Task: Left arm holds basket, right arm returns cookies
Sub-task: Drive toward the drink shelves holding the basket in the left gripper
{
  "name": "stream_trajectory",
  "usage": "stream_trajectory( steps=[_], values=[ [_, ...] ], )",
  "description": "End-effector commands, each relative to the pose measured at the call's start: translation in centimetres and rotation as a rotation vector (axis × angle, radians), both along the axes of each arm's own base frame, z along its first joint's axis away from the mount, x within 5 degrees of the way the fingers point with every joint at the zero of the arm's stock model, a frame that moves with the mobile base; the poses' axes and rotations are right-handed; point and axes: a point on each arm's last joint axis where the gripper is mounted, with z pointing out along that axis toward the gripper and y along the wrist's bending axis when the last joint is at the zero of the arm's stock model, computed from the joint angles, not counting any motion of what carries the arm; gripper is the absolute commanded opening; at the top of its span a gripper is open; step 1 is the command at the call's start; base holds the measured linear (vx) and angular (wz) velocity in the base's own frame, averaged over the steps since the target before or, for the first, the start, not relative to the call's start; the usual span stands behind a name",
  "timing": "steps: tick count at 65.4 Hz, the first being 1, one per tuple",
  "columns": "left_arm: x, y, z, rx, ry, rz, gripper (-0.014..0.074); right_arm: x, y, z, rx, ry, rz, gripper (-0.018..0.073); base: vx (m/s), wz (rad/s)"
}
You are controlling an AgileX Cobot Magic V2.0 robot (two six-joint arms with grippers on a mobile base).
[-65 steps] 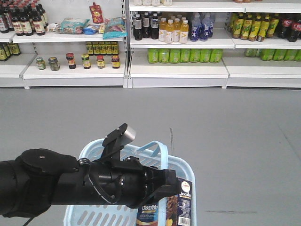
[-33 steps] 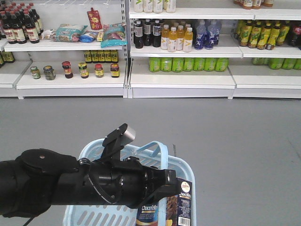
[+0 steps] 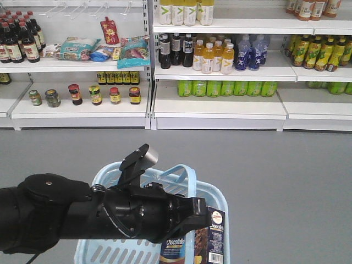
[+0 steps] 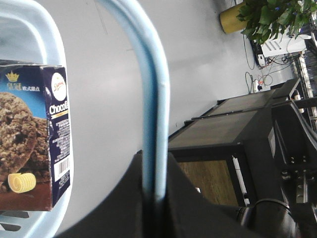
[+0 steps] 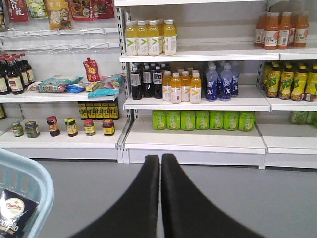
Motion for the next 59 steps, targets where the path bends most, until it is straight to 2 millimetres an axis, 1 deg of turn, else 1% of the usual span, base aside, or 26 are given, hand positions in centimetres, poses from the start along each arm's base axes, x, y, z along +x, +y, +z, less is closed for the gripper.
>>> stream_trajectory(
  steps=[1,59],
  values=[
    [-0.35,-0.22,2.4,-0.09,-0.024,-0.016,-0.0006,-0.05,-0.01,0.79,0.003,-0.089,-0.001,-0.0009,0.33,0.0],
    [-0.35,-0.22,2.4,-0.09,-0.024,-0.016,-0.0006,-0.05,-0.01,0.79,0.003,-0.089,-0.001,-0.0009,0.34,-0.03]
  ],
)
